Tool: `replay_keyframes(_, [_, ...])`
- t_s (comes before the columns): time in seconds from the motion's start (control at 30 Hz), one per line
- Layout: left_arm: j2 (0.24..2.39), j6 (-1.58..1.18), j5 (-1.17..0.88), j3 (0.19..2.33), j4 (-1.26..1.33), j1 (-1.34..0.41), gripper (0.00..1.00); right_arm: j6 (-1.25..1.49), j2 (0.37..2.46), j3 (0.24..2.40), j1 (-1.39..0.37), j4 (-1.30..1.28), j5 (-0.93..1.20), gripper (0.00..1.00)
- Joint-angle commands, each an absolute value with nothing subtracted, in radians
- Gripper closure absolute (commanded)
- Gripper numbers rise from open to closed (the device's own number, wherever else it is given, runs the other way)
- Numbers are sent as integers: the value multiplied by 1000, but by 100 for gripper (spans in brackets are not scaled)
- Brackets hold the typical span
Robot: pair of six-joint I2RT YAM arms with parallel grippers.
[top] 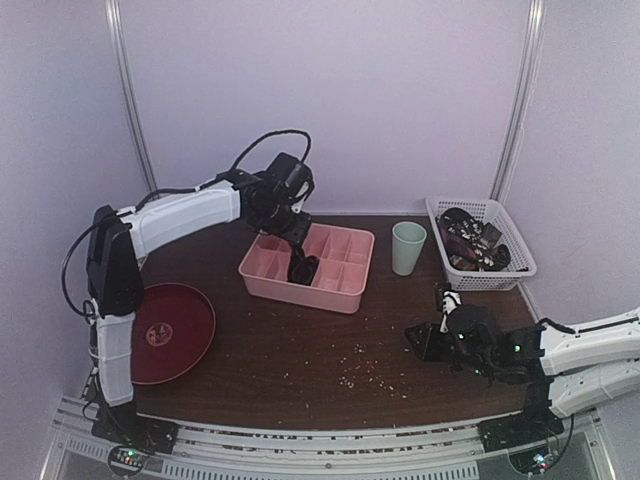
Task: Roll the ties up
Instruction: Place the tie in the storage box, then adjust the tie in the storage box.
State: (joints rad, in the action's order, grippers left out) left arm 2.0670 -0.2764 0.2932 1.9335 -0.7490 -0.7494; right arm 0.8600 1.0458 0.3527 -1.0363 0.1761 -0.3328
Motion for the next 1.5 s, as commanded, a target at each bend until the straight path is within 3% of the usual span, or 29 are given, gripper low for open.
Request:
replay_keyframes(0.0, [2005,-316,308,1856,-760,-725,63,854,1055,374,-1035,199,-339,73])
replay_keyframes(0.1, [1991,-321,295,1812,-745,-720,68,858,1054,371,-1034,195,-339,73])
replay_keyframes(0.2, [1984,-319,248,1770,-704,-717,57,858,1048,367,-1035,195,-342,73])
replay_keyframes(0.47, [1997,-315,126,1750,-644,-707,49,855,1055,370,-1035,195,-344,73])
replay_keyframes(0.93, [2060,-287,100,1765,-625,-707,50,851,1061,368,-1035,202,-348,73])
replay_keyframes(1.07, [2068,-282,110,1779,-629,-706,53,851,1063,368,-1034,204,-350,73])
replay_keyframes(1.3, [2087,-273,85,1793,-611,-707,70,853,1068,367,-1035,207,-349,73])
replay_keyframes(1.47, [2108,-270,73,1806,-611,-709,70,853,1069,368,-1035,205,-350,73])
